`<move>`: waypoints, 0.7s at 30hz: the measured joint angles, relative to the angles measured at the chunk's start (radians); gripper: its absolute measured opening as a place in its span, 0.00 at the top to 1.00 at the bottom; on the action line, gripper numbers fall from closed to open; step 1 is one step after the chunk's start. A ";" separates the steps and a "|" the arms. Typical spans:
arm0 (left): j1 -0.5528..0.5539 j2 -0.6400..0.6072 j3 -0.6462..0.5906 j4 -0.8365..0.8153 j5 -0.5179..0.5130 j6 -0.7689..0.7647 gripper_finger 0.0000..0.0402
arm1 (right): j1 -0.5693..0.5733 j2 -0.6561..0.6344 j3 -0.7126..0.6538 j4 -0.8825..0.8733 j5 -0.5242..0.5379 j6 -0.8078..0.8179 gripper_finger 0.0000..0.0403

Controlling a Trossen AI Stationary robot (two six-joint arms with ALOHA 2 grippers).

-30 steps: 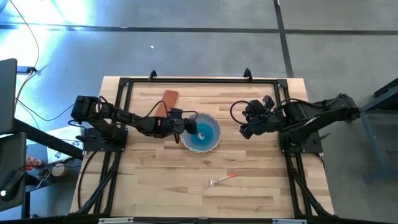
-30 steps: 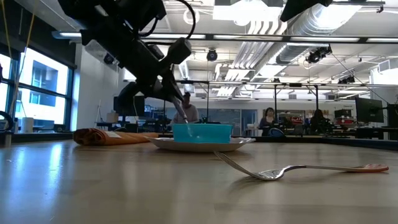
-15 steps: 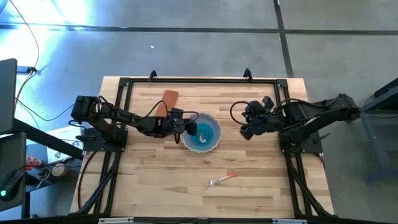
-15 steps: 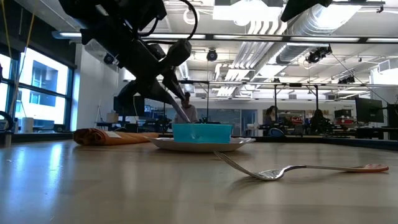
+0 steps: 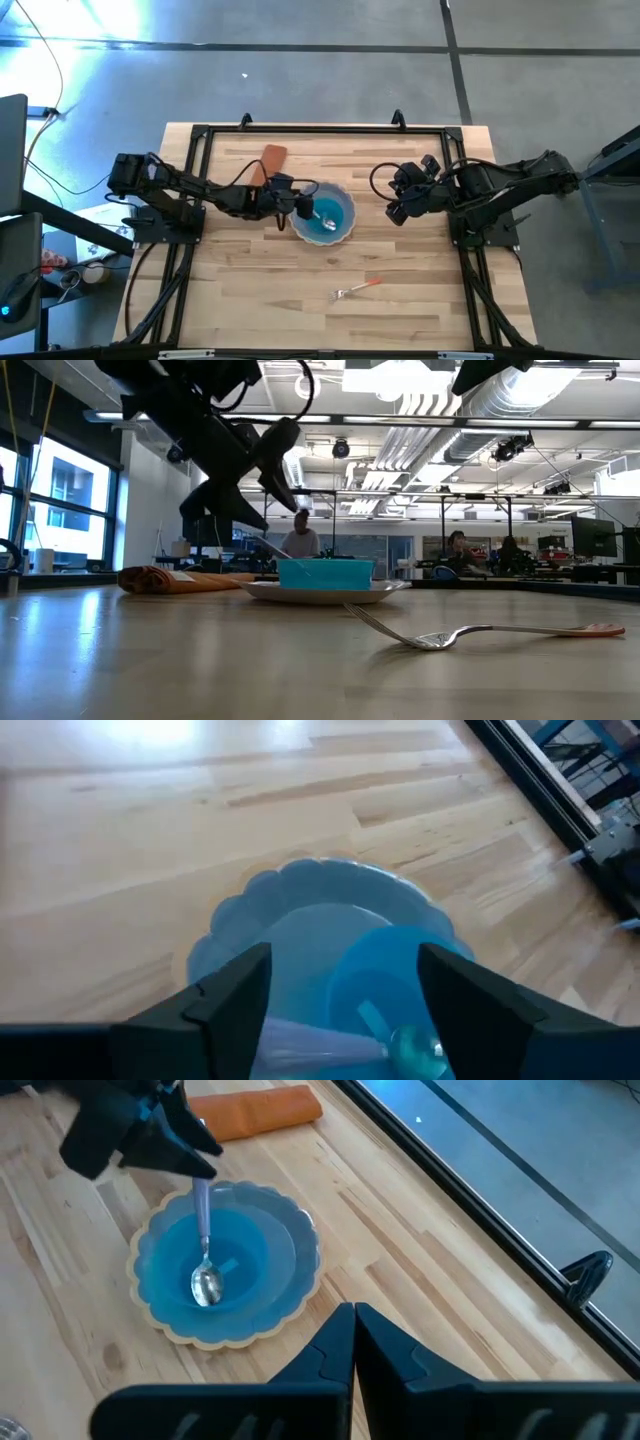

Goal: Set table place
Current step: Put the purple spoon into the blue bowl, then adjust the light blue plate

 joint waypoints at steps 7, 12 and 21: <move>0.000 -0.126 0.000 -0.124 -0.097 0.033 0.36 | 0.000 0.000 0.000 0.000 0.000 0.000 1.00; 0.000 -0.240 0.000 -0.154 -0.115 0.102 0.40 | 0.000 0.002 0.000 0.000 -0.017 0.012 1.00; 0.000 -0.466 0.000 -0.363 -0.100 0.198 0.48 | -0.018 0.084 0.001 0.049 -0.140 -0.016 1.00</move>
